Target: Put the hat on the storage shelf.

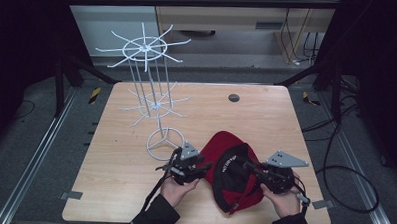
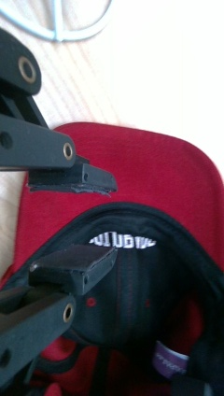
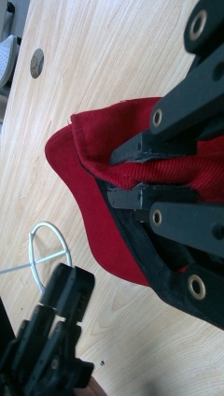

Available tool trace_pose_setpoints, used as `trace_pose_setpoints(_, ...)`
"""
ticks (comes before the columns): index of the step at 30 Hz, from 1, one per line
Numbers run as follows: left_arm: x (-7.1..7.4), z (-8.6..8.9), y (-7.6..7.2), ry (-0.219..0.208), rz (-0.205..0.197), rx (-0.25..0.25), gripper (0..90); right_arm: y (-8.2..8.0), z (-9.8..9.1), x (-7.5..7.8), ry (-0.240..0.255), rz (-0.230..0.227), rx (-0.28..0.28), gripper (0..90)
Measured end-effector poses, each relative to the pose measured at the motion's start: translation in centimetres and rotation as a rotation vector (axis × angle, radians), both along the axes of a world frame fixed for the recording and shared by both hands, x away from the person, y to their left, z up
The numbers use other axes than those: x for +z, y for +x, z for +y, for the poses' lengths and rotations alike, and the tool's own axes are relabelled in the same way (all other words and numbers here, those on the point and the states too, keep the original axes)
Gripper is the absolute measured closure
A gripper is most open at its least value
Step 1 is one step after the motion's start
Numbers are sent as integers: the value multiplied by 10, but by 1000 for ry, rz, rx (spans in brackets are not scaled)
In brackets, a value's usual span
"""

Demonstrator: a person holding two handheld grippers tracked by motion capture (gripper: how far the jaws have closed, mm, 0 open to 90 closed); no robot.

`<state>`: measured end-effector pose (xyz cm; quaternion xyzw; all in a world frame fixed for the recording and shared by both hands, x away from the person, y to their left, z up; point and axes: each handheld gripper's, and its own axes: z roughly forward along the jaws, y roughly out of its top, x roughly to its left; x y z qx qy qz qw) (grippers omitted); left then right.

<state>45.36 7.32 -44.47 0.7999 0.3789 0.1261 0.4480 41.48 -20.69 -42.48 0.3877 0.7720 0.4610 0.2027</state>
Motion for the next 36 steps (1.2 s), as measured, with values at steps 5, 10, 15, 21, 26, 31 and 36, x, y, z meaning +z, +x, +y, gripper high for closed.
trace_pose_setpoints(5, -1, 0, 4, 41, 7, 11, 527, 0, -2, 3, 8, -14, -5, 809)
trace_pose_setpoints(10, -3, 4, 5, 47, 28, 7, 561, 2, -5, 13, 9, -47, -13, 812)
trace_pose_setpoints(15, 4, 6, 5, 15, 13, 6, 584, 3, 1, 23, 8, -84, 6, 814)
trace_pose_setpoints(21, 16, 5, 12, 27, -16, -7, 564, 0, 8, 28, -18, -102, 40, 815)
trace_pose_setpoints(26, 30, -4, 22, 44, -68, -23, 510, 1, 7, 36, -12, -113, 48, 815)
trace_pose_setpoints(31, 29, -4, 35, 49, -74, -15, 477, -1, 8, 41, -20, -127, 53, 816)
trace_pose_setpoints(36, 21, 0, 50, 81, -70, -9, 442, 0, 8, 40, -31, -125, 64, 817)
